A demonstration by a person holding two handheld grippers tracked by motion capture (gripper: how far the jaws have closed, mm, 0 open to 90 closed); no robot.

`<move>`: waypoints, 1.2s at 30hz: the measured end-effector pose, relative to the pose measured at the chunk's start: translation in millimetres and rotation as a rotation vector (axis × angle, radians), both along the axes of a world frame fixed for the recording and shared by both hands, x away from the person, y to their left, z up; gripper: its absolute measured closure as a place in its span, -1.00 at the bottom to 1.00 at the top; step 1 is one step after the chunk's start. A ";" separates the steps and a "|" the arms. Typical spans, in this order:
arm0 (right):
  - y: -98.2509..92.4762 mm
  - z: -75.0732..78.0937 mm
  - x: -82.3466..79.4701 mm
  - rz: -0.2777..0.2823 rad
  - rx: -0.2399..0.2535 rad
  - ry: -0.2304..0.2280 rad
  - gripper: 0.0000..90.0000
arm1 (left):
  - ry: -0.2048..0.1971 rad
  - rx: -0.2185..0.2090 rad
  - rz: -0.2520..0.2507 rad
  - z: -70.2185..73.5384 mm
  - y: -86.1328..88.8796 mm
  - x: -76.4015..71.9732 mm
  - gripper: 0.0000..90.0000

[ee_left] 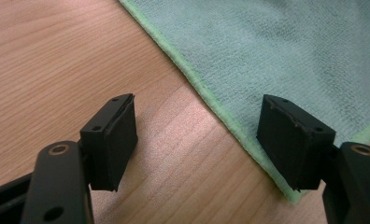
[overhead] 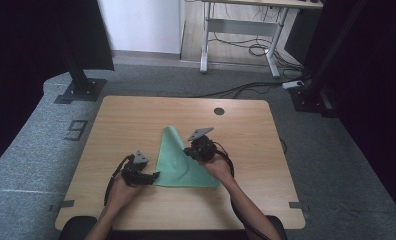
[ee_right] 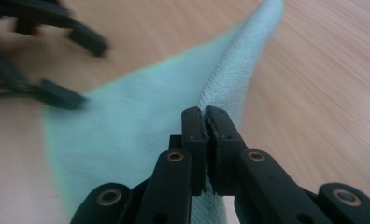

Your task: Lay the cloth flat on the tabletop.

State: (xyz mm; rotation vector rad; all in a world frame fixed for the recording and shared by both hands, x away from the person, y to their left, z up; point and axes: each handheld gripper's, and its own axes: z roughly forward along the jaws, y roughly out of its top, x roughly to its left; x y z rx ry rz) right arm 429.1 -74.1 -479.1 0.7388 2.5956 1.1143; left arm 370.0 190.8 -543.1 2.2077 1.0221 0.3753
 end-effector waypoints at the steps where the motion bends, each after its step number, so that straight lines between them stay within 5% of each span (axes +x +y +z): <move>1: 6.7 1.4 -5.0 0.019 -0.004 0.001 0.90 | 0.000 -0.001 0.000 0.0 0.1 -0.1 -0.38; 6: 38.7 -10.3 -20.7 0.113 -0.035 0.032 0.90 | 0.002 -0.002 0.000 0.0 0.2 -0.2 -0.38; 16: 55.6 -49.9 -24.1 0.138 -0.070 0.123 0.82 | 0.025 0.009 -0.003 2.5 4.4 -1.5 -0.39; 19: 52.0 -42.5 -23.1 0.139 -0.055 0.131 0.62 | 0.020 0.018 -0.003 2.4 2.9 -1.6 -0.41; 23: 36.1 -16.6 -14.8 0.095 -0.002 0.086 0.40 | 0.017 0.014 -0.001 1.7 2.9 -1.7 -0.41; 28: 20.5 -7.9 0.9 0.022 0.012 0.068 0.37 | 0.014 0.013 0.001 1.2 2.6 -1.5 -0.44; 30: 15.7 -9.8 6.4 0.038 0.047 0.096 0.35 | 0.013 0.012 0.002 1.0 2.7 -1.6 -0.44; 36: 20.4 -14.0 1.8 0.086 0.029 0.130 0.22 | 0.010 0.007 0.004 0.3 2.8 -1.6 -0.46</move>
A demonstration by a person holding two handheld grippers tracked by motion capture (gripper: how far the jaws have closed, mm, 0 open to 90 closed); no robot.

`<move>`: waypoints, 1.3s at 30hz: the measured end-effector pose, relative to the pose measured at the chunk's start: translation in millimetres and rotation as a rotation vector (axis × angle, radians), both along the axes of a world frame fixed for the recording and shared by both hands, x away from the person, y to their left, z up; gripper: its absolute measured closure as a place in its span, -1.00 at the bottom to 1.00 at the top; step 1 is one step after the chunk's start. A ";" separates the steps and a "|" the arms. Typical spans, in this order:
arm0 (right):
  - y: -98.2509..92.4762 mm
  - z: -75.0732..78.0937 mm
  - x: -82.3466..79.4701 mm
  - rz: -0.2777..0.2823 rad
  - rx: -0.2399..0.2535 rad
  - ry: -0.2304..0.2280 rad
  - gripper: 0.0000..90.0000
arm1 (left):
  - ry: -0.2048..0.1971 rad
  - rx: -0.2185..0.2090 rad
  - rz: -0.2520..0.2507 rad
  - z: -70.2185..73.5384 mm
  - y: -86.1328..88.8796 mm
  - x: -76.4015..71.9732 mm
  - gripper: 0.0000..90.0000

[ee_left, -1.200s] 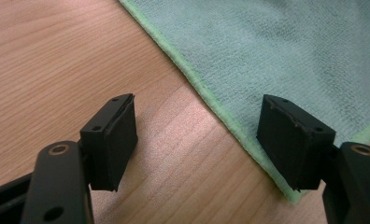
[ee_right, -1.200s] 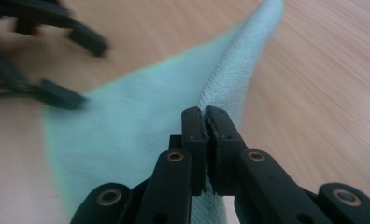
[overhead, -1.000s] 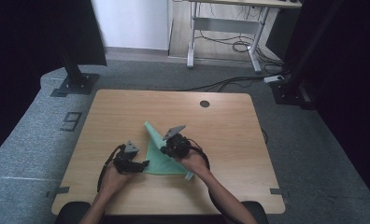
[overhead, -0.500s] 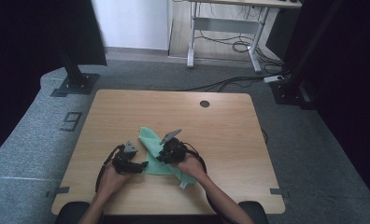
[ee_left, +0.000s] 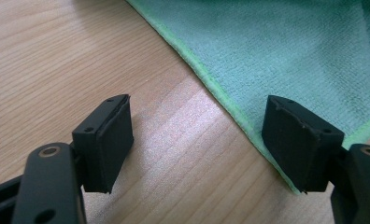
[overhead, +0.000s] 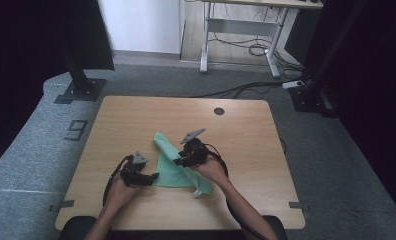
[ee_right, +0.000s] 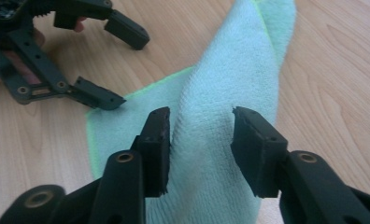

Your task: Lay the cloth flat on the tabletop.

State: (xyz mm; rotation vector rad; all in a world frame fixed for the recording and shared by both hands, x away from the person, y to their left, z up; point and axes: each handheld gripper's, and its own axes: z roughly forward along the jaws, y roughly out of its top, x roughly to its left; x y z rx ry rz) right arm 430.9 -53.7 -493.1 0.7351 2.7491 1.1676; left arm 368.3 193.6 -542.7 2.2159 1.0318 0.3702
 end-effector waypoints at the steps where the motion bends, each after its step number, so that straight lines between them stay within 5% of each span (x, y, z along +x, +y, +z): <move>1: 0.3 1.9 -1.0 0.002 0.006 -0.003 0.20 | -0.001 0.000 0.000 0.0 0.0 0.0 -0.46; 9: -5.9 17.6 2.1 -0.046 -0.020 -0.043 0.22 | -0.002 0.000 0.001 -0.2 0.0 0.0 -0.46; 15: -4.4 -12.1 15.7 -0.092 -0.080 0.004 0.39 | -0.003 -0.002 0.002 -0.3 0.0 -0.1 -0.46; 18: -3.2 -29.0 19.2 -0.084 -0.093 0.042 0.64 | -0.002 -0.001 0.004 -0.3 -0.1 -0.2 -0.46; 22: -6.1 -27.6 16.6 -0.086 -0.105 0.023 0.97 | -0.001 0.002 0.009 -0.1 -0.6 -0.5 -0.46; 25: -12.4 -16.2 15.2 -0.101 -0.101 -0.008 0.98 | -0.001 0.003 0.012 0.0 -0.9 -0.7 -0.46; 28: -19.9 -8.0 16.7 -0.108 -0.075 0.009 0.97 | 0.000 0.004 0.012 0.1 -1.0 -0.7 -0.46; 32: -15.9 -17.7 19.4 -0.096 -0.075 0.040 0.51 | -0.001 0.003 0.013 0.0 -1.0 -0.8 -0.46; 36: -5.3 -35.4 17.7 -0.082 -0.103 0.052 0.76 | -0.003 0.001 0.016 -0.2 -1.1 -1.0 -0.46; 39: -4.5 -34.7 17.4 -0.085 -0.101 0.050 0.92 | -0.002 0.003 0.016 -0.1 -1.1 -1.1 -0.46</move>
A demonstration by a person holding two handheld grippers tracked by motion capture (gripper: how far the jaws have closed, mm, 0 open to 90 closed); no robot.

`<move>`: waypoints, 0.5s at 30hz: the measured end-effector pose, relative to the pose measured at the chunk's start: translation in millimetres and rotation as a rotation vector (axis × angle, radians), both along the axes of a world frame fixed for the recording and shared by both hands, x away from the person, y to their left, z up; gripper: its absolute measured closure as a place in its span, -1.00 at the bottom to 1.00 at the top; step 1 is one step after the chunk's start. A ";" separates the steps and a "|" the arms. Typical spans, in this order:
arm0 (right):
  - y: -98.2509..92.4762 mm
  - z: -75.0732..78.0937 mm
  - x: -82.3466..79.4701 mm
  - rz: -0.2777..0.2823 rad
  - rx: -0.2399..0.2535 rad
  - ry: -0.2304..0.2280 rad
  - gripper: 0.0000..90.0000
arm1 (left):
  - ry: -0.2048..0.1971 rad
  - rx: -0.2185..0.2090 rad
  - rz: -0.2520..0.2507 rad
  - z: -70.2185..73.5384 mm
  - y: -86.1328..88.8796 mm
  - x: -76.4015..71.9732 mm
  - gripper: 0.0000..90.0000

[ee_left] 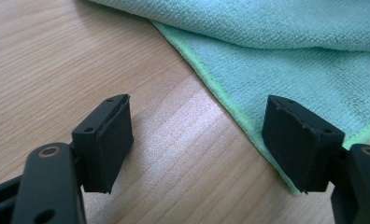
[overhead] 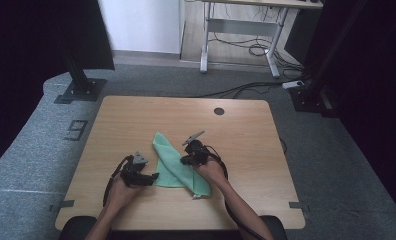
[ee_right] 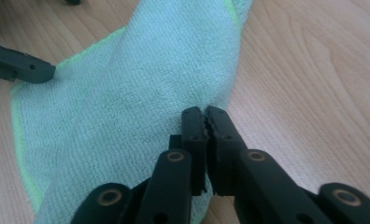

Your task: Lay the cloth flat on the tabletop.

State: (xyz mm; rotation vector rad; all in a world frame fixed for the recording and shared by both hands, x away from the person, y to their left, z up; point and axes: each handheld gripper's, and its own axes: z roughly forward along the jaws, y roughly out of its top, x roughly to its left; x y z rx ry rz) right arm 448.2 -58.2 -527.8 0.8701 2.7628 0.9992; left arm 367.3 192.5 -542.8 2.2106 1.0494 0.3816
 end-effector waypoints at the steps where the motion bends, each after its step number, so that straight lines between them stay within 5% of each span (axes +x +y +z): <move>1: -0.5 2.4 -0.8 0.001 -0.010 -0.014 0.94 | 0.000 0.000 0.002 0.0 -0.1 -0.1 -0.46; 10: -17.8 28.8 -3.3 -0.047 0.001 -0.090 0.95 | -0.001 0.000 0.010 -0.1 -0.6 -0.9 -0.46; 15: -43.6 46.7 -0.6 -0.107 -0.022 -0.147 0.95 | 0.003 0.004 0.027 0.4 -1.6 -2.1 -0.46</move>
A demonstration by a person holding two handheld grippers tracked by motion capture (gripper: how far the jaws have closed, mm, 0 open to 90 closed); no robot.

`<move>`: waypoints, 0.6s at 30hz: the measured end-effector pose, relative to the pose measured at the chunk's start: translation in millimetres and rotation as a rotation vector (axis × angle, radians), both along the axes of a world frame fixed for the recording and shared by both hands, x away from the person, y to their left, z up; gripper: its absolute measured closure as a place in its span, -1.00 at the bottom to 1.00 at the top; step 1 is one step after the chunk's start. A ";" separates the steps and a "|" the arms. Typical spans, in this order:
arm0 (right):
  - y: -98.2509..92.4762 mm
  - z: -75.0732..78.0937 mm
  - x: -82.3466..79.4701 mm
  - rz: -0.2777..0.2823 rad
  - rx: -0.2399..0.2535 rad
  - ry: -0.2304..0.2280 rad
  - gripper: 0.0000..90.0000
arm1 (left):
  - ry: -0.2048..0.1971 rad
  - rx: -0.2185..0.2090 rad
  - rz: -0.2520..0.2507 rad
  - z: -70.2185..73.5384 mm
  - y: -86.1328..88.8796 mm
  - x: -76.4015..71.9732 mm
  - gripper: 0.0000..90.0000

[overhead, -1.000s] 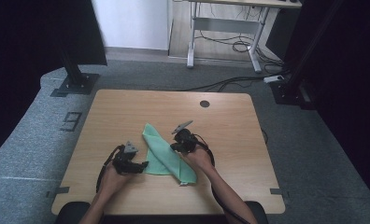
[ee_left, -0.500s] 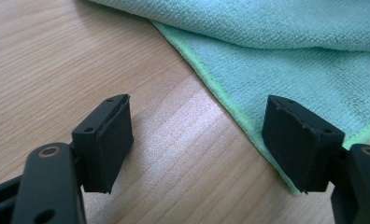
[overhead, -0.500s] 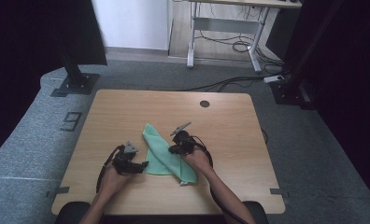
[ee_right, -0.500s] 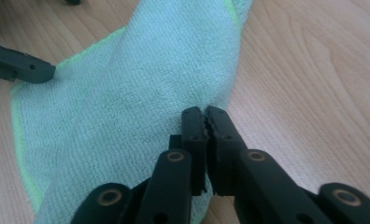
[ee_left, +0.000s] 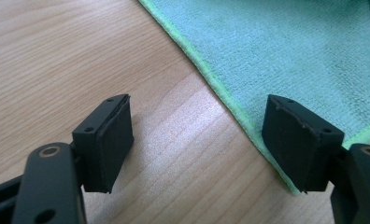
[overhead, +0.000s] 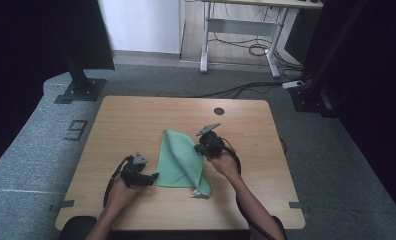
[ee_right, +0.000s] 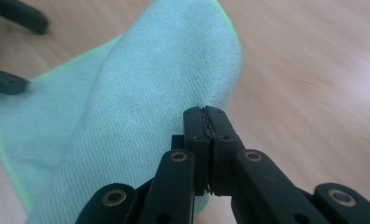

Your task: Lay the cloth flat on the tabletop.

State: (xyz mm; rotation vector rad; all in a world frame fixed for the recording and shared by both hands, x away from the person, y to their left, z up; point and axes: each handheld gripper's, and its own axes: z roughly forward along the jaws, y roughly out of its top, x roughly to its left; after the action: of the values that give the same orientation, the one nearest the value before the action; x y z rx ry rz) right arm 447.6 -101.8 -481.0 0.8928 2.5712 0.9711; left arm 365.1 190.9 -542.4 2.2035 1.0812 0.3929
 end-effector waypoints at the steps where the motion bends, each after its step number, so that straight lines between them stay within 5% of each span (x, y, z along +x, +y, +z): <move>1: -4.4 2.0 0.7 -0.010 -0.006 -0.006 0.95 | 0.000 0.001 0.003 0.1 0.1 -0.7 -0.46; 7: -41.6 6.4 12.5 -0.128 -0.052 -0.042 0.89 | 0.009 0.008 0.006 1.1 1.5 -2.9 -0.46; 12: -66.0 1.4 18.8 -0.193 -0.040 -0.015 0.35 | 0.017 0.013 -0.008 2.1 1.9 -1.3 -0.46; 18: -78.4 -7.7 12.2 -0.215 -0.030 0.002 0.13 | 0.001 -0.025 -0.015 10.8 -0.5 5.4 -0.54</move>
State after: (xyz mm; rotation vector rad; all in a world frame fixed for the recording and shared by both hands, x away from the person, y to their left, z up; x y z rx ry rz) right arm 459.9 -180.2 -488.8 1.1333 2.4224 0.8672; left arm 370.5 190.4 -531.6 2.1889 1.0638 0.3698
